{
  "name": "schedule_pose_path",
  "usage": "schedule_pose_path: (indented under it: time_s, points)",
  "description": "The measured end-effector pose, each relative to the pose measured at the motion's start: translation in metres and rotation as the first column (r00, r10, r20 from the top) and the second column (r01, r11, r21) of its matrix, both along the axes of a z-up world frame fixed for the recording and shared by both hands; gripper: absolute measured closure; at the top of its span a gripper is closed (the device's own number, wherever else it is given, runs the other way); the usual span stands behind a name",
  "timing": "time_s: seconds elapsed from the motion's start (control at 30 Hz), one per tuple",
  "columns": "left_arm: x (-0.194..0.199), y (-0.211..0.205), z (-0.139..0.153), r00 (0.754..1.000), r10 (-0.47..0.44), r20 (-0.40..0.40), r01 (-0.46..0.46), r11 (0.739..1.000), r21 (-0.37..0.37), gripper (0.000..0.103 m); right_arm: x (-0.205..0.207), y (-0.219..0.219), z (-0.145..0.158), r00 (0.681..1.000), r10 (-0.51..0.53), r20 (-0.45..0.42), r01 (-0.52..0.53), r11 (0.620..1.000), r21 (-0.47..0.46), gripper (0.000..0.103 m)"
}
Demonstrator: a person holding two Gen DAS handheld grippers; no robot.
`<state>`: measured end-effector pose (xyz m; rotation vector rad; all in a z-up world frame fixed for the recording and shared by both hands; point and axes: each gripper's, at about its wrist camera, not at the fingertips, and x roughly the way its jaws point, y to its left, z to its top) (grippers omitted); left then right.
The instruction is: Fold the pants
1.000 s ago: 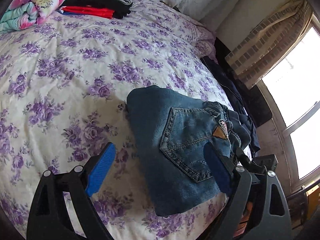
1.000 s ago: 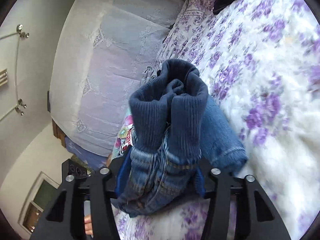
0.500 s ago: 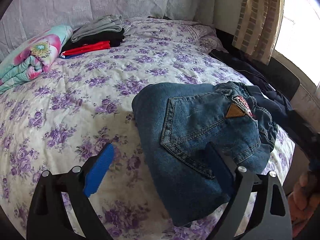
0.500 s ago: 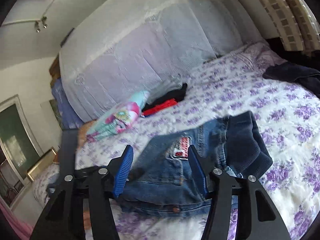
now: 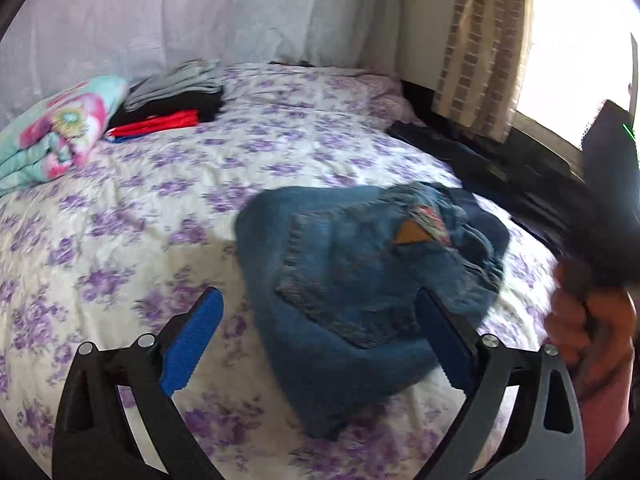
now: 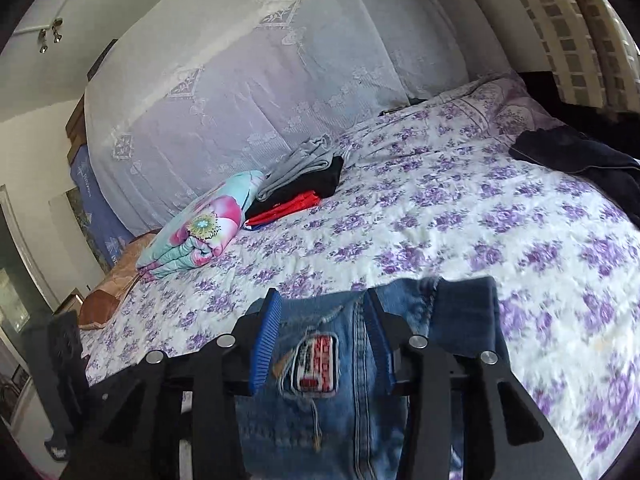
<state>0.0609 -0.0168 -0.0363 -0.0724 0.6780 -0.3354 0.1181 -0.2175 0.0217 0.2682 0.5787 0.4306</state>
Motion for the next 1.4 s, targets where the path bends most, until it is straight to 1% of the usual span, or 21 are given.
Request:
schedule_pose_path:
  time_s: [0.07, 0.1, 0.13, 0.17, 0.23, 0.37, 0.43, 0.53, 0.6, 0.7, 0.77, 0.87, 0.93, 0.97, 1.0, 1.03, 1.1, 1.17, 1.23, 1.33, 1.4]
  points:
    - [0.000, -0.019, -0.013, 0.998, -0.050, -0.039, 0.051, 0.998, 0.025, 0.008, 0.029, 0.002, -0.008, 0.995, -0.072, -0.067, 0.064, 0.992, -0.113, 0.064]
    - [0.000, -0.025, -0.019, 0.998, -0.039, -0.042, 0.041, 0.998, 0.044, 0.007, 0.042, 0.002, -0.017, 0.988, -0.119, -0.093, 0.102, 0.979, -0.177, 0.072]
    - [-0.003, -0.030, -0.023, 0.999, -0.027, -0.021, 0.028, 0.997, 0.069, 0.006, 0.052, -0.004, -0.030, 0.984, -0.127, -0.123, 0.102, 0.976, -0.191, 0.078]
    - [-0.006, -0.034, -0.025, 1.000, -0.026, 0.003, 0.026, 0.996, 0.089, 0.006, 0.060, -0.020, -0.050, 0.981, -0.111, -0.159, 0.087, 0.985, -0.149, 0.078]
    - [-0.009, -0.038, -0.025, 0.999, -0.033, 0.018, 0.031, 0.993, 0.115, 0.006, 0.055, -0.027, -0.048, 0.982, -0.102, -0.160, 0.081, 0.988, -0.130, 0.080]
    - [-0.007, -0.033, -0.027, 0.999, -0.041, -0.002, 0.041, 0.994, 0.098, 0.006, 0.048, -0.021, -0.040, 0.979, -0.127, -0.161, 0.104, 0.984, -0.146, 0.080]
    - [-0.008, -0.029, -0.025, 0.999, -0.044, -0.009, 0.044, 0.995, 0.090, 0.006, 0.031, -0.014, -0.026, 0.982, -0.143, -0.122, 0.119, 0.975, -0.188, 0.074]
    - [-0.011, -0.014, -0.017, 0.999, -0.027, -0.024, 0.028, 1.000, 0.006, 0.006, 0.002, -0.004, -0.008, 0.990, -0.126, -0.067, 0.108, 0.966, -0.236, 0.072]
    - [-0.014, -0.008, -0.010, 1.000, -0.012, -0.004, 0.012, 0.999, -0.029, 0.006, -0.013, 0.000, -0.001, 0.992, -0.122, -0.045, 0.106, 0.957, -0.269, 0.070]
    - [-0.019, -0.008, 0.000, 0.998, 0.021, 0.052, -0.021, 1.000, -0.010, 0.006, -0.026, 0.001, 0.000, 0.992, -0.117, -0.045, 0.099, 0.953, -0.285, 0.069]
    - [-0.017, -0.011, 0.001, 0.998, 0.030, 0.060, -0.030, 1.000, 0.002, 0.006, -0.032, 0.000, -0.002, 0.993, -0.111, -0.049, 0.092, 0.954, -0.286, 0.069]
    - [-0.009, -0.013, -0.008, 0.999, 0.045, 0.012, -0.046, 0.999, 0.010, 0.006, -0.039, -0.003, -0.010, 0.992, -0.116, -0.052, 0.096, 0.951, -0.295, 0.068]
    - [-0.001, -0.016, -0.023, 0.997, 0.044, -0.059, -0.043, 0.999, 0.016, 0.004, -0.040, -0.004, -0.026, 0.991, -0.120, -0.062, 0.094, 0.943, -0.320, 0.063]
    - [0.002, -0.016, -0.031, 0.995, 0.041, -0.089, -0.041, 0.999, 0.004, 0.004, -0.039, -0.005, -0.039, 0.989, -0.133, -0.067, 0.101, 0.929, -0.355, 0.062]
    - [0.005, -0.011, -0.039, 0.992, 0.033, -0.124, -0.040, 0.998, -0.049, 0.004, -0.040, -0.005, -0.051, 0.990, -0.128, -0.057, 0.098, 0.923, -0.373, 0.062]
    - [0.007, -0.006, -0.043, 0.986, 0.018, -0.163, -0.035, 0.995, -0.096, 0.004, -0.045, -0.006, -0.054, 0.992, -0.121, -0.029, 0.101, 0.920, -0.378, 0.061]
    - [0.015, 0.002, -0.046, 0.973, -0.011, -0.229, -0.027, 0.987, -0.161, 0.004, -0.048, -0.003, -0.047, 0.995, -0.100, -0.022, 0.083, 0.913, -0.399, 0.060]
    - [0.015, 0.008, -0.040, 0.969, -0.015, -0.246, -0.030, 0.984, -0.177, 0.004, -0.053, -0.004, -0.036, 0.998, -0.065, -0.008, 0.057, 0.923, -0.379, 0.054]
    - [0.011, 0.014, -0.032, 0.974, -0.002, -0.228, -0.039, 0.984, -0.175, 0.004, -0.060, -0.010, -0.026, 0.999, -0.050, 0.006, 0.049, 0.936, -0.347, 0.038]
    - [0.002, 0.028, -0.019, 0.981, 0.031, -0.190, -0.063, 0.985, -0.163, 0.004, -0.068, -0.027, -0.015, 0.998, -0.052, 0.018, 0.055, 0.955, -0.292, 0.033]
    - [-0.001, 0.035, -0.017, 0.981, 0.052, -0.189, -0.084, 0.983, -0.166, 0.004, -0.070, -0.042, -0.014, 0.997, -0.072, 0.008, 0.072, 0.964, -0.254, 0.030]
